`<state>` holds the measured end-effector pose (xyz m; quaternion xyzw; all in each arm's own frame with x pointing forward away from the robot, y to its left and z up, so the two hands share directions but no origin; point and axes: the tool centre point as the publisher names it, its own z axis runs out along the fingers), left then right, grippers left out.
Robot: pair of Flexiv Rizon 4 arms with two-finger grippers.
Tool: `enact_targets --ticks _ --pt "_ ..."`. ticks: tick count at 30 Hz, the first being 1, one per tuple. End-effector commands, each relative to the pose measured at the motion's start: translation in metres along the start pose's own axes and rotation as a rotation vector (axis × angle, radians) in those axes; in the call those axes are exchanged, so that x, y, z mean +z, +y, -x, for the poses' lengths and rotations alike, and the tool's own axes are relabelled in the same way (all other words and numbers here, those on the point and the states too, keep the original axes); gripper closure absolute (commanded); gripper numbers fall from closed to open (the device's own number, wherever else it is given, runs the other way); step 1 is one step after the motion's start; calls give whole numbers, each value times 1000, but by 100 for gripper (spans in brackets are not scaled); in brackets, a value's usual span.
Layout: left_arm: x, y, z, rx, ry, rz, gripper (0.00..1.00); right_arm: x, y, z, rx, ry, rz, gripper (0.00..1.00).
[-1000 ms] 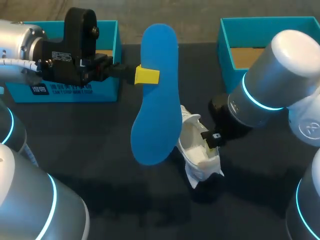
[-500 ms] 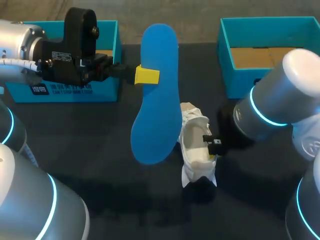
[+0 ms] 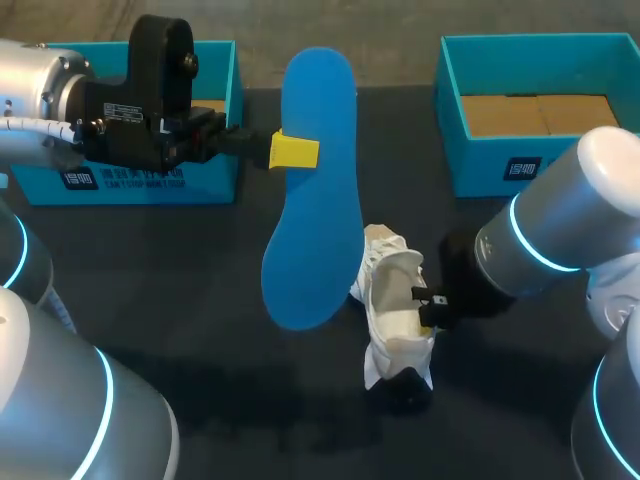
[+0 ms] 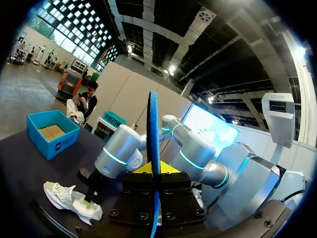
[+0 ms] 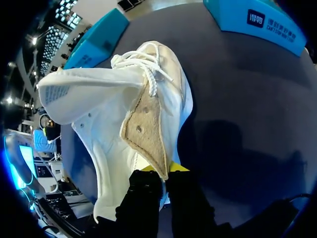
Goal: Take the shoe out of the shoebox, open the shoe tongue, remove and reinsert the insole, then place the shoe into the shoebox
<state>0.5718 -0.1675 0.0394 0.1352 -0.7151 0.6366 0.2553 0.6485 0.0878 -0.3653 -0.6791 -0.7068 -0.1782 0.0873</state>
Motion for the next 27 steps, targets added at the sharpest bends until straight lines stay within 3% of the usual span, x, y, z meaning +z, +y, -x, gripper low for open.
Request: enact_targets --ticks 1,20,22,23,24,27 --pt "1 1 0 0 1 0 100 15 2 -1 5 11 1 100" --pt "1 1 0 0 1 0 100 31 -1 5 68 19 34 100" --pt "1 1 0 0 1 0 100 30 -1 4 71 12 37 55" --pt "1 1 0 0 1 0 100 30 -1 4 74 7 39 25" --pt "1 1 0 0 1 0 100 29 -1 4 75 3 40 2" --pt "1 1 0 0 1 0 100 25 -1 3 77 -7 43 0"
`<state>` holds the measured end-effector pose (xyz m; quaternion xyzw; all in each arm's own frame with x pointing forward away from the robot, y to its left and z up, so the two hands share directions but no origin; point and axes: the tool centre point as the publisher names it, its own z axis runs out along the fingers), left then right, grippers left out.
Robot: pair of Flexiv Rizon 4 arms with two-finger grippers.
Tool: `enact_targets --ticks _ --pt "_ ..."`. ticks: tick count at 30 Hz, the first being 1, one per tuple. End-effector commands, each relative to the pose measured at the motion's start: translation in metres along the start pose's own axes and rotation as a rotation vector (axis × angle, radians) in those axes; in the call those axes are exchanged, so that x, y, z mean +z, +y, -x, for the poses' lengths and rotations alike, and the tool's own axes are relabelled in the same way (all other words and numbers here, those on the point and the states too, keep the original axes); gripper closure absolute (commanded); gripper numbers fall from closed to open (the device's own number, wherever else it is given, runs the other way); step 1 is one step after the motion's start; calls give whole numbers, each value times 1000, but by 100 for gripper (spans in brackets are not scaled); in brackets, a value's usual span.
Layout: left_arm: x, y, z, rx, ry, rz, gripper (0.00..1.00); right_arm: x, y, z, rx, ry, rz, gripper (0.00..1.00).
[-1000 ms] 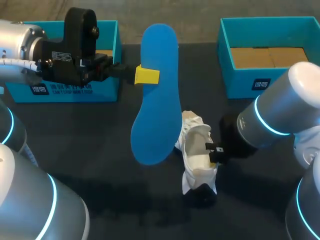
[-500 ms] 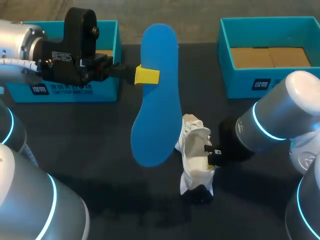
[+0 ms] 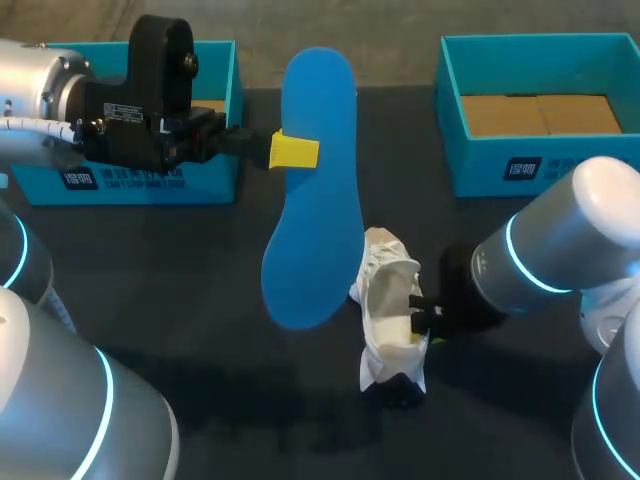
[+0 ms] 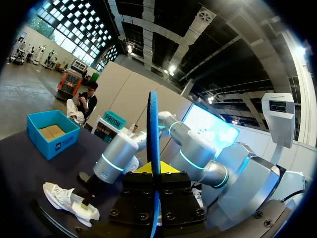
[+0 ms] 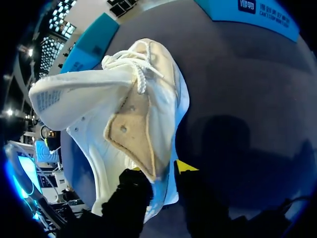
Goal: Take the shoe out of the shoebox, open the shoe tongue, remove and reinsert the insole, then place the shoe into the shoebox
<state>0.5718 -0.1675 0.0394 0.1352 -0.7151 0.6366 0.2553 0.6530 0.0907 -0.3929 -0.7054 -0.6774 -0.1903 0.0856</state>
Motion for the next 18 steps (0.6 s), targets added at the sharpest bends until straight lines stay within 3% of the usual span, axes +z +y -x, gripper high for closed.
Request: enact_targets --ticks 1,7,11,18 --pt "1 1 0 0 1 0 100 -4 -2 -5 3 -19 9 0" --pt "1 1 0 0 1 0 100 -19 0 -9 -2 -19 -10 0" --pt "1 1 0 0 1 0 100 -42 2 -12 -16 0 -17 0" --pt "1 1 0 0 1 0 100 -73 12 -11 -40 141 -32 0"
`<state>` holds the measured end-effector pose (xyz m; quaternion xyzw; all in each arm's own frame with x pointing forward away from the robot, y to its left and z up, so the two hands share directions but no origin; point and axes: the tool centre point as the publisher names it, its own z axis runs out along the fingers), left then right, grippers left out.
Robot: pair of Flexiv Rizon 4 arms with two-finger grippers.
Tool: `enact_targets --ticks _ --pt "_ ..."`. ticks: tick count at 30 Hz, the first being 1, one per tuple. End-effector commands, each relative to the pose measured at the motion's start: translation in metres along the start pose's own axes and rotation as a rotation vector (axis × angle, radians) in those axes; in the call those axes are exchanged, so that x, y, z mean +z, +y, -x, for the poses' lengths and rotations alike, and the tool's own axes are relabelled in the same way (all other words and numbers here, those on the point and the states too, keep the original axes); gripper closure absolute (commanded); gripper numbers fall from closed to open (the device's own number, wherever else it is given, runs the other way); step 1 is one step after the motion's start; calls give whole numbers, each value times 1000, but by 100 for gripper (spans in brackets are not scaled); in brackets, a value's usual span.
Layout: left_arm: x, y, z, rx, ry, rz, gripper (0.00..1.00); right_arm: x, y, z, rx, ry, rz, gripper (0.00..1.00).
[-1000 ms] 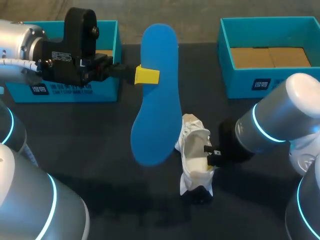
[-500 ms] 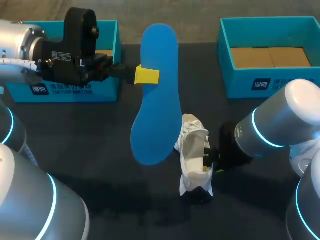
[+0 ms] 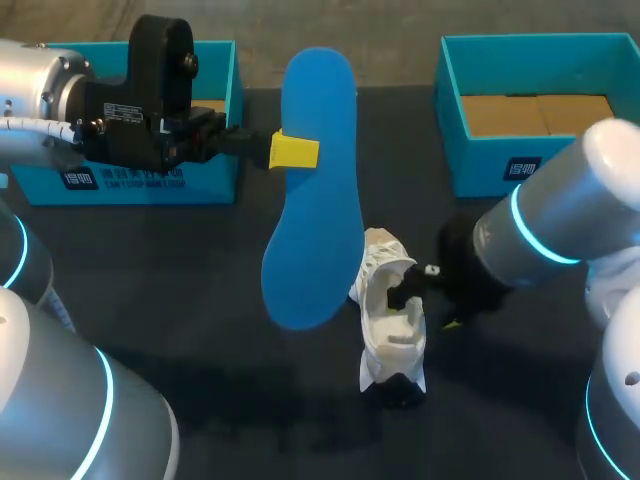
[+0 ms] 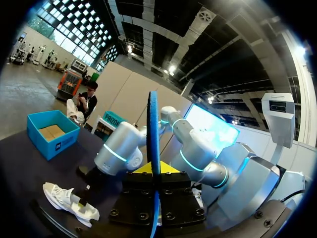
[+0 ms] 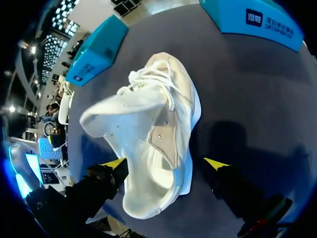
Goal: Take the shoe out of the shoebox, open the shoe tongue, remove and reinsert the insole, then place the shoe into the shoebox
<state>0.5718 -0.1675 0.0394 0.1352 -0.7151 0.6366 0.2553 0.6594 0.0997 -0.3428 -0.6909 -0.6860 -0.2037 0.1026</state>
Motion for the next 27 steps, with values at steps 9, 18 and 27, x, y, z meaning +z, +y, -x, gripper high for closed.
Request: enact_targets --ticks 9,18,27 --pt "1 1 0 0 1 0 100 -65 12 16 -38 275 -64 0" --pt "1 1 0 0 1 0 100 -91 21 9 -117 430 -54 0" --pt "1 1 0 0 1 0 100 -90 24 7 -90 488 -79 0"
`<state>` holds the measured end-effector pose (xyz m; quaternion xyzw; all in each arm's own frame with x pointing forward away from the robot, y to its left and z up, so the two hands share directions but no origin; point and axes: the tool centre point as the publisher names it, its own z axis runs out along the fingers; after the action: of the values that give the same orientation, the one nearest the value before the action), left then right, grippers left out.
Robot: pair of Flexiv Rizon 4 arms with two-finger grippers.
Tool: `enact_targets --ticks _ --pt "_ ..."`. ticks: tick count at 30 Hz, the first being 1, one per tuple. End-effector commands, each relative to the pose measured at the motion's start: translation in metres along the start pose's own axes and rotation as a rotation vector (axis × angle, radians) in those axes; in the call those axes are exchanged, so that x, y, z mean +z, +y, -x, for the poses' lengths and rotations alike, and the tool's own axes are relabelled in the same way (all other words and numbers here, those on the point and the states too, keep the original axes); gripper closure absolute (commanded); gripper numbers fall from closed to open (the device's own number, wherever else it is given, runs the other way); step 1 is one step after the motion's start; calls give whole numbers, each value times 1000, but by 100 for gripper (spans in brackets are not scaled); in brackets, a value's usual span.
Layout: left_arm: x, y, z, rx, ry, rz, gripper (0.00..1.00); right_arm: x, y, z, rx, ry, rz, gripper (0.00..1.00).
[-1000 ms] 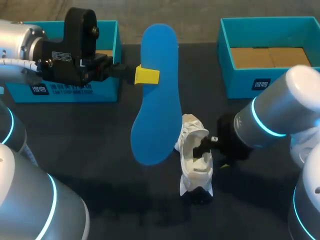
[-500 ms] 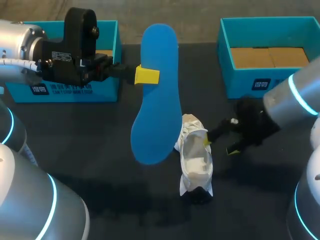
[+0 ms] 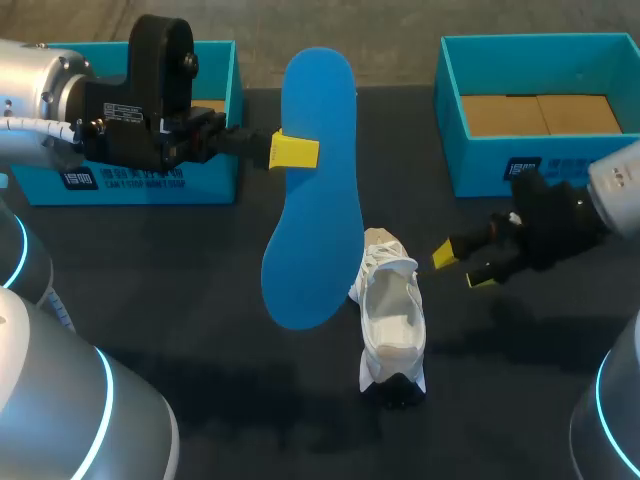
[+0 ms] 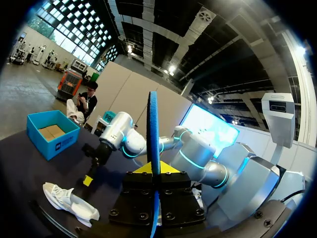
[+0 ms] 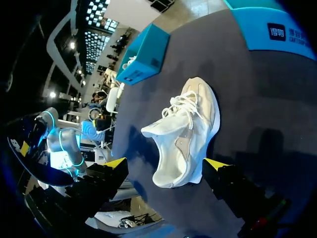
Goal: Take the shoe out of the shoebox, open the shoe tongue, remove and reinsert the insole, then place the shoe into the shoebox
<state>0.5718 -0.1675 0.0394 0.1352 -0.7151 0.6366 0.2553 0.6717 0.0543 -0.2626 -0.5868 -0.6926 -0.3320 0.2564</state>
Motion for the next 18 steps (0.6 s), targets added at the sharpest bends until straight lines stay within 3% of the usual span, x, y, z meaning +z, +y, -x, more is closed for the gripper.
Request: enact_targets --ticks 1,10,18 --pt "1 1 0 0 1 0 100 -2 0 -3 39 81 -12 0" --pt "1 1 0 0 1 0 100 -29 6 -31 112 228 37 0" --pt "1 1 0 0 1 0 100 -37 16 -40 173 290 70 0"
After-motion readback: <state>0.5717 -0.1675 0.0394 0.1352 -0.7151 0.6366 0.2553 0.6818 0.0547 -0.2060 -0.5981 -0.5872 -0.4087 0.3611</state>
